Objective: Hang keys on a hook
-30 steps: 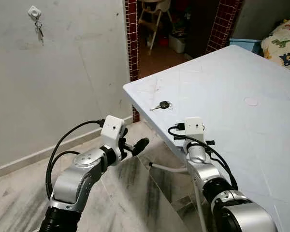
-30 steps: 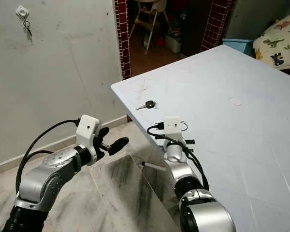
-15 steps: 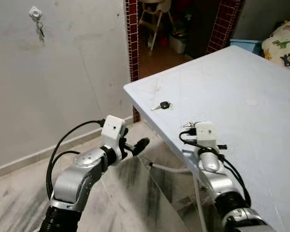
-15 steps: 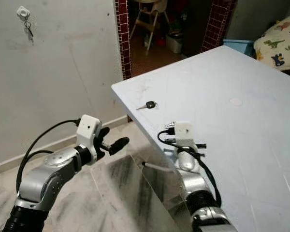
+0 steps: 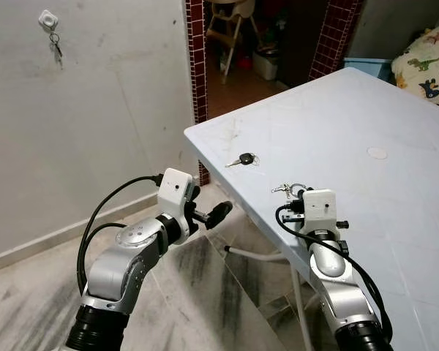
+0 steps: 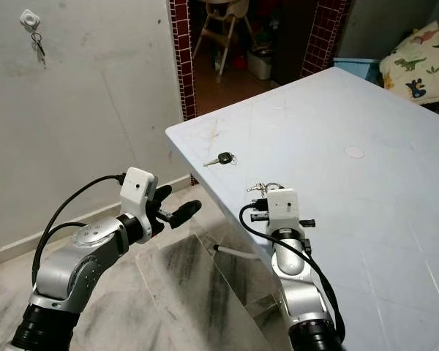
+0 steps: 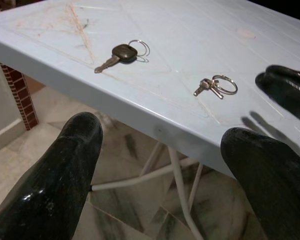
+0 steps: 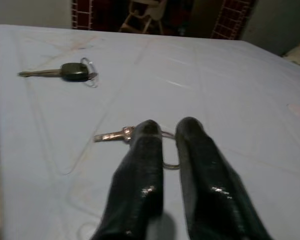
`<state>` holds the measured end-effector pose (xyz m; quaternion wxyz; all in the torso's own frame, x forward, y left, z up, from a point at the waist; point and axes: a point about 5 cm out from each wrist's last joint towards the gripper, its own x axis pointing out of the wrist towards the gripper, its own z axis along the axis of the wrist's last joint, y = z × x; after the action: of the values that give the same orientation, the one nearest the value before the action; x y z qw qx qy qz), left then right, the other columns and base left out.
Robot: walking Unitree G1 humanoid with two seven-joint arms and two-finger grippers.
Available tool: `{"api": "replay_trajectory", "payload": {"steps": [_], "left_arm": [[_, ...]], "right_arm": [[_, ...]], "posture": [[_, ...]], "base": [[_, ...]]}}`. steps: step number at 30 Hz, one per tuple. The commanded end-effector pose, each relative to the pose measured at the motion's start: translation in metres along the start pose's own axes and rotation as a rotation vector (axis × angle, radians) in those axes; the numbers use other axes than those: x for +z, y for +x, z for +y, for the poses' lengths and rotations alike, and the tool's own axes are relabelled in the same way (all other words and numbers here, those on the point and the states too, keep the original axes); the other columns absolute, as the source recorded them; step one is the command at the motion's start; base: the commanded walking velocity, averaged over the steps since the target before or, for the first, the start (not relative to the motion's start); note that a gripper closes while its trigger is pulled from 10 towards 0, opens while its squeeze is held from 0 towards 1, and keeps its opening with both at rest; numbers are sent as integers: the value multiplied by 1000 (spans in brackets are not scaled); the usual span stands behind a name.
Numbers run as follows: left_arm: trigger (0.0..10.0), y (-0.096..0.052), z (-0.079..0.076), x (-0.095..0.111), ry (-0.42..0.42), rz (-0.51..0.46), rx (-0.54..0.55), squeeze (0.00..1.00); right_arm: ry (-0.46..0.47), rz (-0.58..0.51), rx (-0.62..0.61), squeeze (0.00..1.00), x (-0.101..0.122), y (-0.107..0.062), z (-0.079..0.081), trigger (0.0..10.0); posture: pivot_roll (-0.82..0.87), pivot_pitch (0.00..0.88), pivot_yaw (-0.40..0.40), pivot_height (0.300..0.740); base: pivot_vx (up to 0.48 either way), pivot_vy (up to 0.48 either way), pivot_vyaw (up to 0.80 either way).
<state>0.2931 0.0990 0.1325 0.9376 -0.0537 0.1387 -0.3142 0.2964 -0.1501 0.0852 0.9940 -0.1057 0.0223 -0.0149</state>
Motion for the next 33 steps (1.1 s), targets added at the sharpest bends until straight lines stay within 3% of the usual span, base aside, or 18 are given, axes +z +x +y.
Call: {"api": "replay_trajectory", "payload": {"steps": [1,8,25,33], "left_arm": [[10000,-2,4,-2,-3,-7,1,0],[10000,-1,2,-3,-11,-14,-9,0],[10000,1,1,-5,-18,-2,5,0],[10000,1,0,-6,-23,-2,2,0]], "right_arm": [[2,0,40,1000,3,-8,6,10000],[-7,13,78,1000,5,-17,11,10000],[-17,42,98,1000,7,-20,12,10000],[-22,52,95,1000,6,-21,11,10000]], "posture": [[111,0,25,740],[104,0,24,740],[100,0,21,740],[102,0,20,740]], "base": [[0,0,0],[316,0,0],[418,0,0],[0,0,0]]}}
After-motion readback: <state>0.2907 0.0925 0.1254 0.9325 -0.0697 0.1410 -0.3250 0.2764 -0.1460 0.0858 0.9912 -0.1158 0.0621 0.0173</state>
